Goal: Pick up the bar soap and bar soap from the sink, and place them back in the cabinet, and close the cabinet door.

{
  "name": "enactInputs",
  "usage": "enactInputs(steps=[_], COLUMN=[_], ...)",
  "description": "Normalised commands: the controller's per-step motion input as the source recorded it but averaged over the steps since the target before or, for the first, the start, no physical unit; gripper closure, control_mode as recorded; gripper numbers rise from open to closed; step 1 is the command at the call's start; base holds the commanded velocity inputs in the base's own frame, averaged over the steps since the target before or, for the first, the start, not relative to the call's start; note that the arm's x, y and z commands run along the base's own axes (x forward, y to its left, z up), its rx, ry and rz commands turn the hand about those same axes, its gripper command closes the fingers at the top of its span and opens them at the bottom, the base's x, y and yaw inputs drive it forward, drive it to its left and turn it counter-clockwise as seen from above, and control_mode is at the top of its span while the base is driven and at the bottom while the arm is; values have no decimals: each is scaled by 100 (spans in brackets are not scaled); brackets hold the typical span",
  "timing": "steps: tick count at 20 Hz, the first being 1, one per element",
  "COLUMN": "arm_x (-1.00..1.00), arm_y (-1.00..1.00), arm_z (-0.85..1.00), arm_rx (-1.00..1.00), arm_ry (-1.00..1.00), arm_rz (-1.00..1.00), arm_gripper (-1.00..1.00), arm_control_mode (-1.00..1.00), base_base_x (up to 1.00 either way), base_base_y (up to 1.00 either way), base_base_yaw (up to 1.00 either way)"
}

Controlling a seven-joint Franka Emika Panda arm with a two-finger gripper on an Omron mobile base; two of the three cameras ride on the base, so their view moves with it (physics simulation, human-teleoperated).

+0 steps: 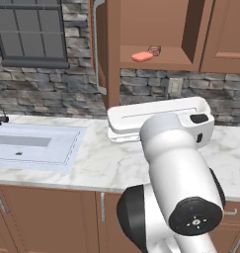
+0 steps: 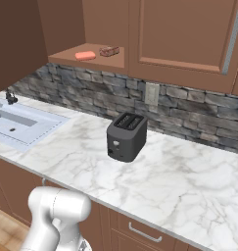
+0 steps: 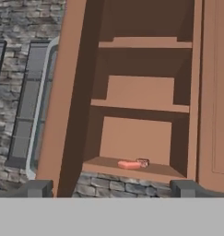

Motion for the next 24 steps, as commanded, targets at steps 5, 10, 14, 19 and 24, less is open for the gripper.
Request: enactInputs(steps=[5, 10, 14, 19, 24], arm_x=[0, 0, 0, 0, 6], arm_y=[33, 26, 26, 24, 13], arm_z=[0, 0, 0, 0, 0], arm_rx=[0, 0, 0, 0, 0], arm_ry=[0, 0, 0, 0, 0], arm_rz=[0, 0, 0, 0, 0], arm_gripper=[-100, -100, -100, -100, -100], arm_control_mode=[-100, -100, -100, -100, -100], base_base_x=[0, 0, 0, 0, 0], base_base_y=[0, 0, 0, 0, 0], base_base_yaw=[0, 0, 0, 0, 0])
